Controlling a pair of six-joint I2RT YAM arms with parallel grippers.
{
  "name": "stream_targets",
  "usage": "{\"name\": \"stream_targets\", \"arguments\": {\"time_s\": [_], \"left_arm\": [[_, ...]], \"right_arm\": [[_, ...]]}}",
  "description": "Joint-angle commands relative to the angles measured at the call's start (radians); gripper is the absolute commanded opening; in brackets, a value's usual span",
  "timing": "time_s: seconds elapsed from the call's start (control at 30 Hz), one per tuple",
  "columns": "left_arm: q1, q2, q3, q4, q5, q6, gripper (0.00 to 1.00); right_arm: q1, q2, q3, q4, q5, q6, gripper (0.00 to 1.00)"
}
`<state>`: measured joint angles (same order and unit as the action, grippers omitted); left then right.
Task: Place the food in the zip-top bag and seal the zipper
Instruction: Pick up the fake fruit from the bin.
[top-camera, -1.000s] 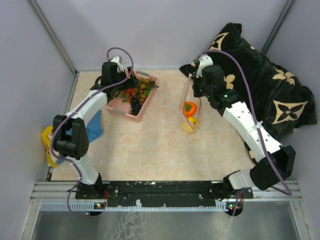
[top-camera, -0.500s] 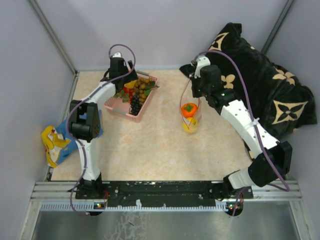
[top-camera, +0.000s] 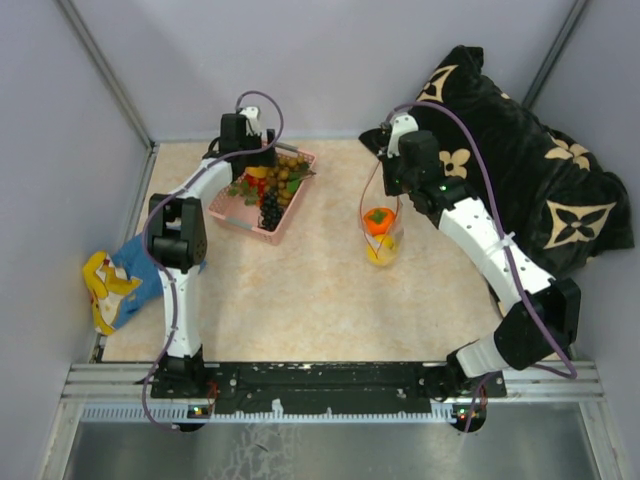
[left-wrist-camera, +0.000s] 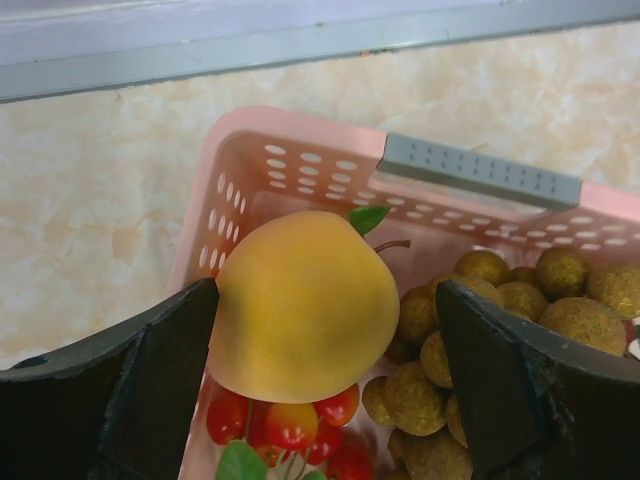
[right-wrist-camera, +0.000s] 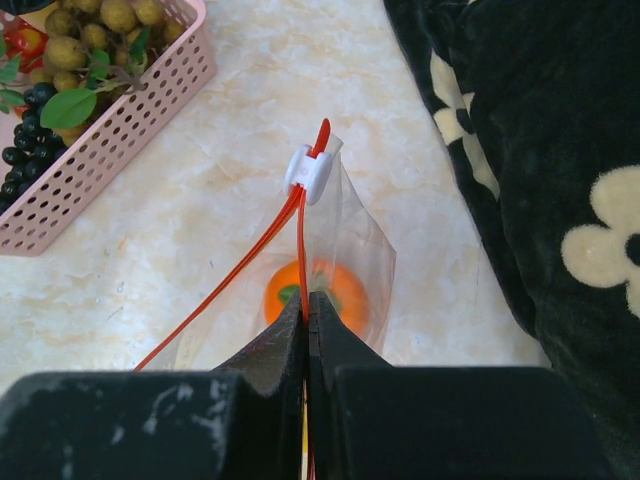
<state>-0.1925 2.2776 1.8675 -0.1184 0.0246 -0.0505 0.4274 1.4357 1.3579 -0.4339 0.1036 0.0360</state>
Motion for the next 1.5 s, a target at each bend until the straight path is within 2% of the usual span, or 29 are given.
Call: {"name": "stream_targets", "arguments": {"time_s": [0.0, 0.23, 0.53, 0.7, 0.83, 0.93, 1.2, 1.47], "left_arm": [[0.013, 0.021, 0.001, -0.09, 0.079, 0.099, 0.94], [0.018, -0.012, -0.088, -0.124, 0.109, 0.087, 0.94], [0.018, 0.013, -0.057, -0.064, 0.104, 0.017, 0.94], [0.018, 0.0, -0.066, -0.023, 0.111, 0.012, 0.83], [0.018, -0.078, -0.139, 0.03, 0.135, 0.011, 0.7], [0.018, -0.138, -0.188, 0.056, 0.133, 0.011, 0.65], [0.018, -0.245, -0.249, 0.014, 0.066, -0.008, 0.66], [0.018, -0.361, -0.336, 0.0, 0.103, -0.025, 0.67]], "right_arm": [[-0.007, 0.004, 0.067, 0.041, 0.012, -0.018, 0.0], [-0.007, 0.011, 0.062, 0.043, -0.001, -0.015, 0.0], [-0.007, 0.018, 0.057, 0.057, -0.039, 0.0, 0.0], [-0.007, 0.013, 0.056, 0.053, -0.041, 0.003, 0.0], [-0.007, 0.001, 0.053, 0.051, -0.032, 0.002, 0.0], [-0.007, -0.004, 0.055, 0.049, -0.03, -0.001, 0.0], [-0.007, -0.014, 0.056, 0.045, -0.033, -0.002, 0.0], [-0.007, -0.023, 0.057, 0.033, -0.039, 0.004, 0.0]]}}
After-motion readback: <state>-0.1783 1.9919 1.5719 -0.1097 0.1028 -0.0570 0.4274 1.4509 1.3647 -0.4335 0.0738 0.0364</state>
